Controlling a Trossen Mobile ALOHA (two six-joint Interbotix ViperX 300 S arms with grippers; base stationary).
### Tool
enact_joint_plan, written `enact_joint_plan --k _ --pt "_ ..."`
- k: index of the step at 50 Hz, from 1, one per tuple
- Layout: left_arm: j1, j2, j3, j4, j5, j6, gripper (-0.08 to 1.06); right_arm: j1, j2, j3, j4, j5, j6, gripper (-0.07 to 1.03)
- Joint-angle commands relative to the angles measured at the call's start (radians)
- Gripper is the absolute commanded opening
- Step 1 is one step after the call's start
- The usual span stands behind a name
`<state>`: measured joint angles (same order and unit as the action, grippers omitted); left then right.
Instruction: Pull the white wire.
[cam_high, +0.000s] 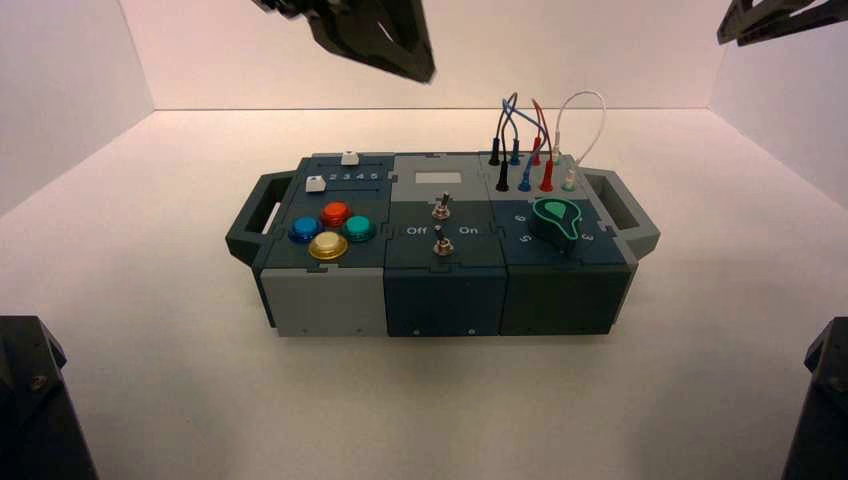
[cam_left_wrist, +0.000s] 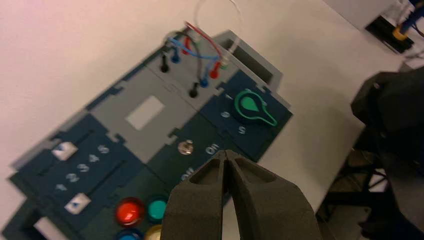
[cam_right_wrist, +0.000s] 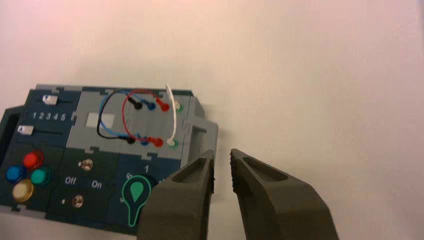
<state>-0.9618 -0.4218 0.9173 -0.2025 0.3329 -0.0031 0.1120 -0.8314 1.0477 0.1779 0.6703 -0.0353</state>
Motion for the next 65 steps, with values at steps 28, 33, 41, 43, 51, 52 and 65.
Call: enact_joint_plan --k 28,33,41,43,51,52,65 --pt "-0.078 0.140 -0.100 -0.037 -0.067 -0.003 -0.03 0.133 0.202 -0.069 0.015 0.031 -0.005 0.35" --pt "-0.095 0.164 -0.114 -0.037 -0.077 -0.003 -0.03 0.153 0.233 -0.074 0.020 0.029 -0.005 0.35" --pt "-0.123 0.207 -0.138 -0.038 -0.098 -0.005 -0.03 0.167 0.261 -0.095 0.041 0.020 -0.005 0.35" --pt "-0.126 0.213 -0.141 -0.038 -0.098 -0.003 -0.03 0.170 0.264 -0.098 0.046 0.021 -0.006 0.35" --pt "-0.135 0.238 -0.152 -0.037 -0.110 -0.006 -0.03 0.196 0.293 -0.114 0.055 0.028 -0.008 0.35" --pt "-0.135 0.239 -0.153 -0.037 -0.112 -0.006 -0.03 0.204 0.298 -0.118 0.055 0.026 -0.008 0.35" --pt "-0.135 0.253 -0.150 -0.038 -0.129 -0.006 -0.03 0.238 0.388 -0.129 0.066 0.020 -0.008 0.35"
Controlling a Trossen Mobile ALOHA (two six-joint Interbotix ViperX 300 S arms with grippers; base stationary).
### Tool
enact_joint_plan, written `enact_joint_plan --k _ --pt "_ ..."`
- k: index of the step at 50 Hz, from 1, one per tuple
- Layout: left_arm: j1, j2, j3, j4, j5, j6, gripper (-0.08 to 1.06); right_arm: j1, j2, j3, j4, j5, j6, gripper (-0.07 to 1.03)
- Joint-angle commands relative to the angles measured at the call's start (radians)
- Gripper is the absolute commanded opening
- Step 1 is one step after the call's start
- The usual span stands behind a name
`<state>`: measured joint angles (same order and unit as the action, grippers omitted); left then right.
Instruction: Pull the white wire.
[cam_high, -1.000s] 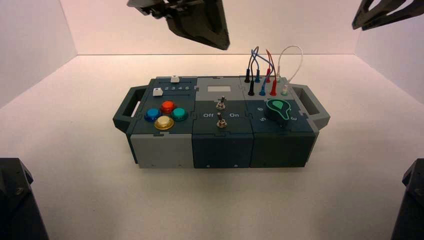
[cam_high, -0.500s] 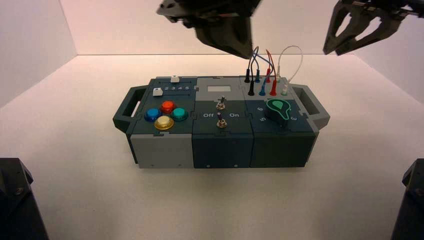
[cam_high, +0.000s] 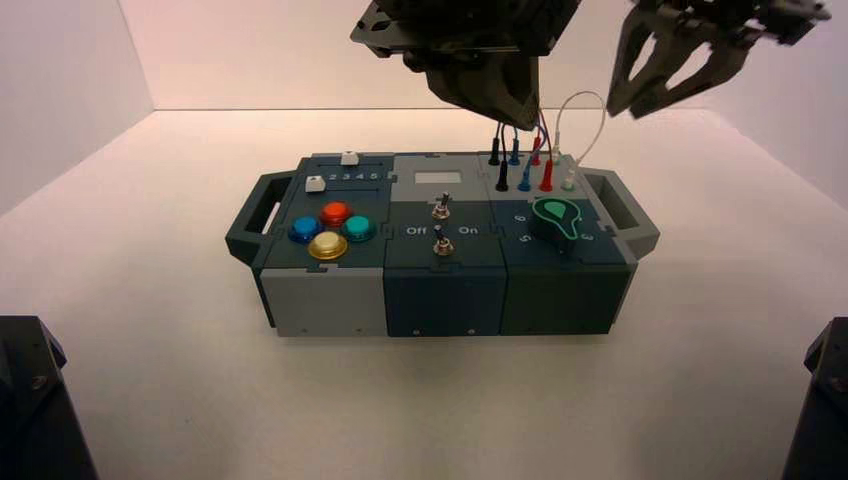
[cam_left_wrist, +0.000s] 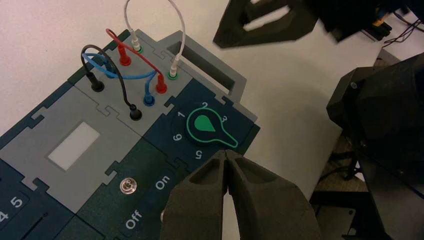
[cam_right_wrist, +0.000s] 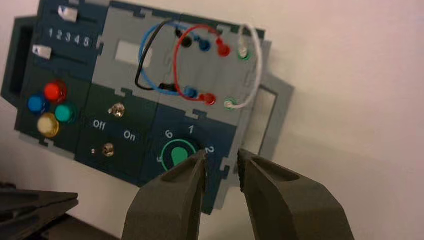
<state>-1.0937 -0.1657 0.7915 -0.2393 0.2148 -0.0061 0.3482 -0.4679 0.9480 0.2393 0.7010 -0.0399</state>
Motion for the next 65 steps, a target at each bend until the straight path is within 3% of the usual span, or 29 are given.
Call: enact_joint_plan --k 1,65 --pt "-0.003 -0.003 -0.025 -0.002 -0.012 -0.003 -0.03 0.002 0.029 -0.031 0.005 -0.011 -0.003 0.35" --pt "0.000 0.003 0.026 0.011 -0.072 0.012 -0.03 0.006 0.275 -0.118 0.017 -0.048 -0.006 0.35"
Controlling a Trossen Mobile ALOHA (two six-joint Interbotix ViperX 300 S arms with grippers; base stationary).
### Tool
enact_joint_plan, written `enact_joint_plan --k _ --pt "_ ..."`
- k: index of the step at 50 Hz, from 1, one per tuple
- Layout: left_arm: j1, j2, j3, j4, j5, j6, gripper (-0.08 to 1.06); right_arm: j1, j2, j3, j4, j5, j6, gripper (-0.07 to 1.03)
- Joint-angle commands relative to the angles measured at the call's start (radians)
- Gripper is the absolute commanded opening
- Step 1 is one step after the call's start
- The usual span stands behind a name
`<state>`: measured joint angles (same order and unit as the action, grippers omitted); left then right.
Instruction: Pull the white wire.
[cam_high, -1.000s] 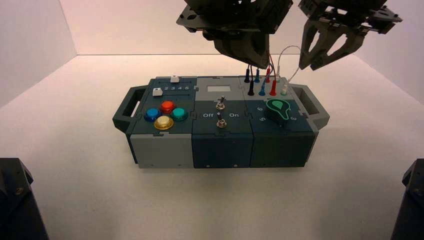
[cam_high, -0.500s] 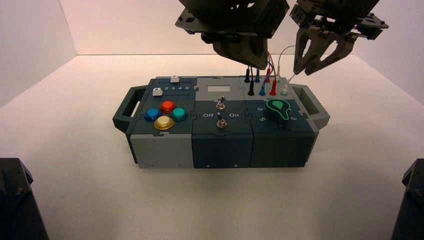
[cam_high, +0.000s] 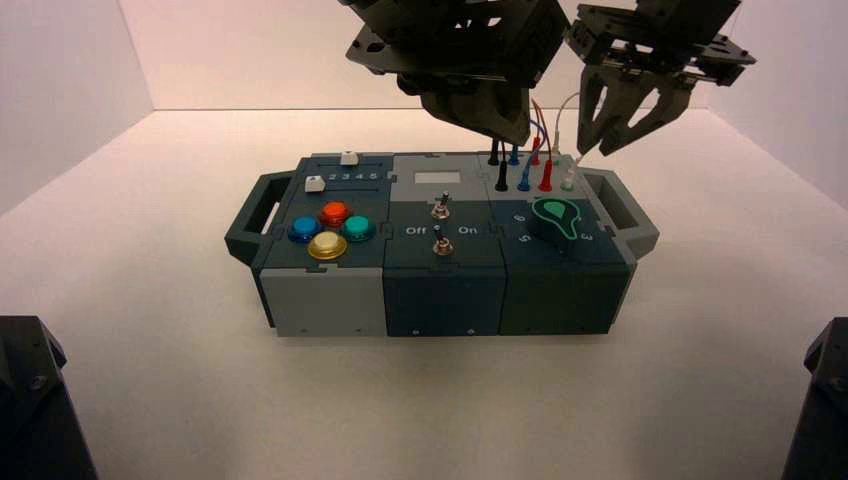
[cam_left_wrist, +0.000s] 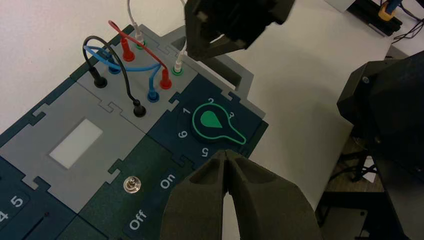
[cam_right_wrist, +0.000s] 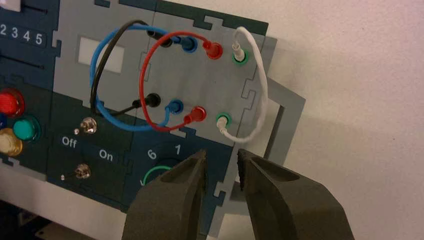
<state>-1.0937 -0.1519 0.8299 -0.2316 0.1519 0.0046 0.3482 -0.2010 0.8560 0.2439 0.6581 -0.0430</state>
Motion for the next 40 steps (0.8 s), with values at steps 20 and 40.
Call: enact_joint_plan --k 20,40 --pt "-0.002 -0.011 -0.011 0.002 -0.009 0.002 -0.03 0.009 0.064 -0.043 0.017 -0.028 -0.003 0.35" --pt "0.000 0.000 -0.009 0.002 -0.009 0.005 -0.03 0.023 0.129 -0.071 0.025 -0.032 -0.003 0.35"
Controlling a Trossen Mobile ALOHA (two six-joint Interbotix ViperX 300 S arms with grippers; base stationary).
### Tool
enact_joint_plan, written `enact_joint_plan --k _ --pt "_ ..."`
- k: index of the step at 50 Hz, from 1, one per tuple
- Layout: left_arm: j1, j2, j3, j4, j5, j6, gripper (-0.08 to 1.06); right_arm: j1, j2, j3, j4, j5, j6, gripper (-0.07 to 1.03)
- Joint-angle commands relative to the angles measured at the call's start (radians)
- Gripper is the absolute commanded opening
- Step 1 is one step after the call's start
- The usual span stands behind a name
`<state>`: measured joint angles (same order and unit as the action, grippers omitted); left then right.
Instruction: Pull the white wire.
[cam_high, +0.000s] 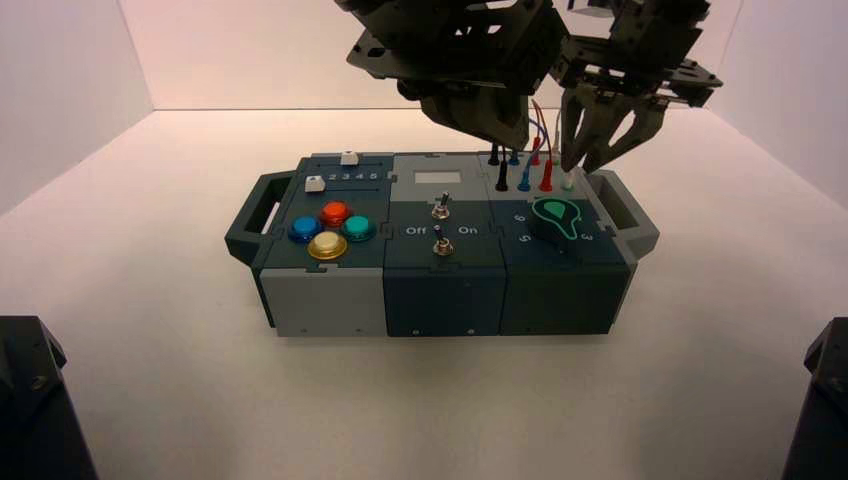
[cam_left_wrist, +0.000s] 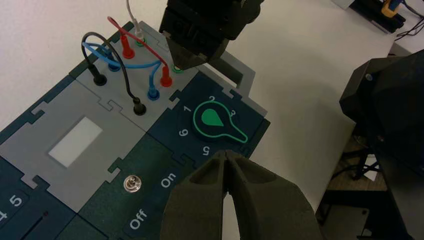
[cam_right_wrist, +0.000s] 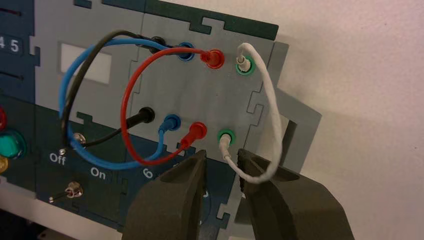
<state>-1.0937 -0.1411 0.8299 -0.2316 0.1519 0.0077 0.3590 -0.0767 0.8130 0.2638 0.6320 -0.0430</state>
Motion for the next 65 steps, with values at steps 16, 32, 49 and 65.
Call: enact_joint_plan --k 16,32,49,65 --pt "0.000 -0.011 -0.008 0.003 -0.009 0.000 -0.03 0.014 0.032 -0.037 0.005 -0.012 0.000 0.24" --pt "-0.002 -0.011 -0.008 0.002 -0.014 0.000 -0.03 0.014 0.094 -0.043 0.002 -0.012 0.000 -0.03" --pt "-0.002 -0.006 -0.008 0.002 -0.015 -0.002 -0.03 0.014 0.061 -0.084 -0.011 0.029 0.000 -0.03" --pt "-0.002 0.006 -0.011 0.002 -0.015 0.000 -0.03 0.014 0.041 -0.091 -0.029 0.049 0.000 -0.03"
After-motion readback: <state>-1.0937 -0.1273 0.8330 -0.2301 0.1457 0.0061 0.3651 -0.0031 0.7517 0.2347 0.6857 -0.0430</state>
